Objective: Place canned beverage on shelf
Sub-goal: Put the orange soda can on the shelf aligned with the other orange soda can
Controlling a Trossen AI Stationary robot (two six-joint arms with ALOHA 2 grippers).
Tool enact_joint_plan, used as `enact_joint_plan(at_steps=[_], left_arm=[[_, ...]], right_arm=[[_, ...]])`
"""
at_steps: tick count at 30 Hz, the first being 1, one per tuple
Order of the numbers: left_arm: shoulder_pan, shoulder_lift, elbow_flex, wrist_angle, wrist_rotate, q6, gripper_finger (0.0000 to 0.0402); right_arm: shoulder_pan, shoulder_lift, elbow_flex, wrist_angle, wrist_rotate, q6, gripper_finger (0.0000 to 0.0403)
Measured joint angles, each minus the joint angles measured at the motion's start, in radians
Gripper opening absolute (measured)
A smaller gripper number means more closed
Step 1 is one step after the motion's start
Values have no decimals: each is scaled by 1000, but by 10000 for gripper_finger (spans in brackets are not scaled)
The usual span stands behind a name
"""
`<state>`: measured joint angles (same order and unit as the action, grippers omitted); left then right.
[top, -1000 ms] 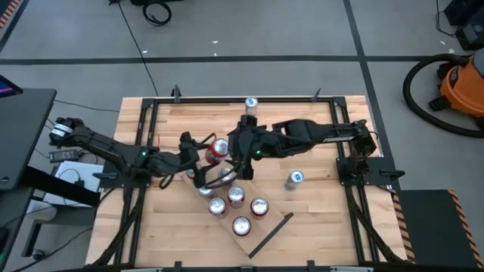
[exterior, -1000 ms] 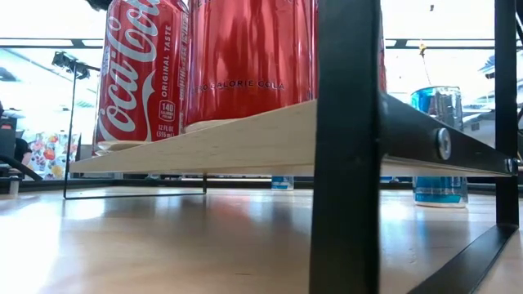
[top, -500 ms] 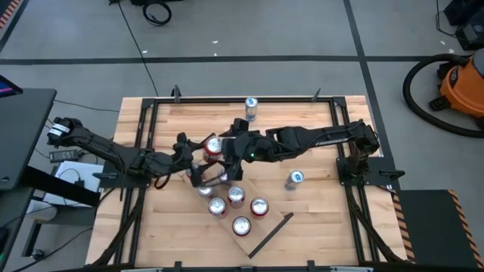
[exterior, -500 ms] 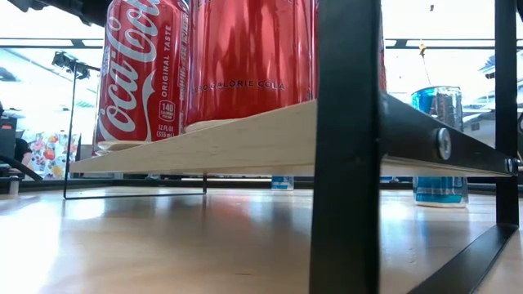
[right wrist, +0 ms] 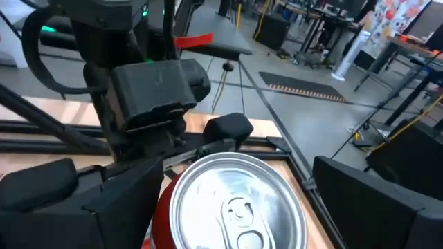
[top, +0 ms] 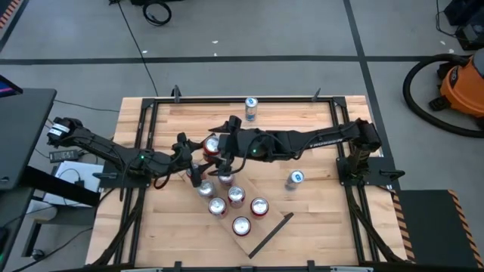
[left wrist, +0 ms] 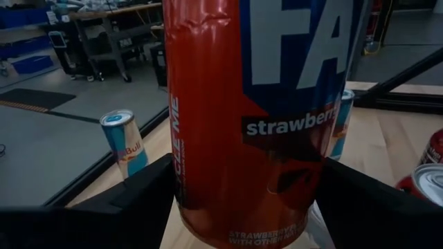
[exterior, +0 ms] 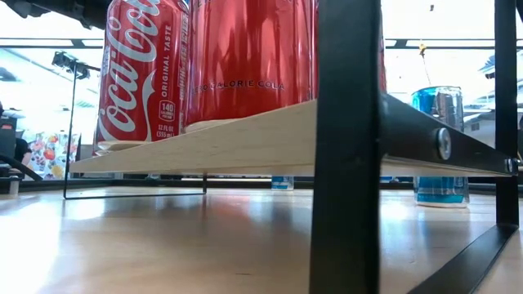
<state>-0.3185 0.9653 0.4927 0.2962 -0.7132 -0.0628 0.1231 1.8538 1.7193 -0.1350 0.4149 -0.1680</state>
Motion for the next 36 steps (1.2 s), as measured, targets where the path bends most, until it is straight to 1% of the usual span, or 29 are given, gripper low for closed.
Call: enact_joint_plan(at_steps=[7,14,18,27,30,36], left_arm=[[-7,0,0,2,1,4,305],[-6,0,0,7,2,4,305],[-6,0,0,8,0,4,305],[-6,0,0,7,-1,4,305],[-6,1,0,4,0,4,305],[-6,2,0,0,1,3,311]], right_arm=[[-23,-16,-85,131,-68,42,382],[-40,-16,-149,233,-101,80,380],[-46,-16,-153,239,-120,86,367],[-48,-16,-153,235,-126,88,307],[-49,-16,-153,227,-125,88,304],[-49,-16,-152,214,-110,90,323]])
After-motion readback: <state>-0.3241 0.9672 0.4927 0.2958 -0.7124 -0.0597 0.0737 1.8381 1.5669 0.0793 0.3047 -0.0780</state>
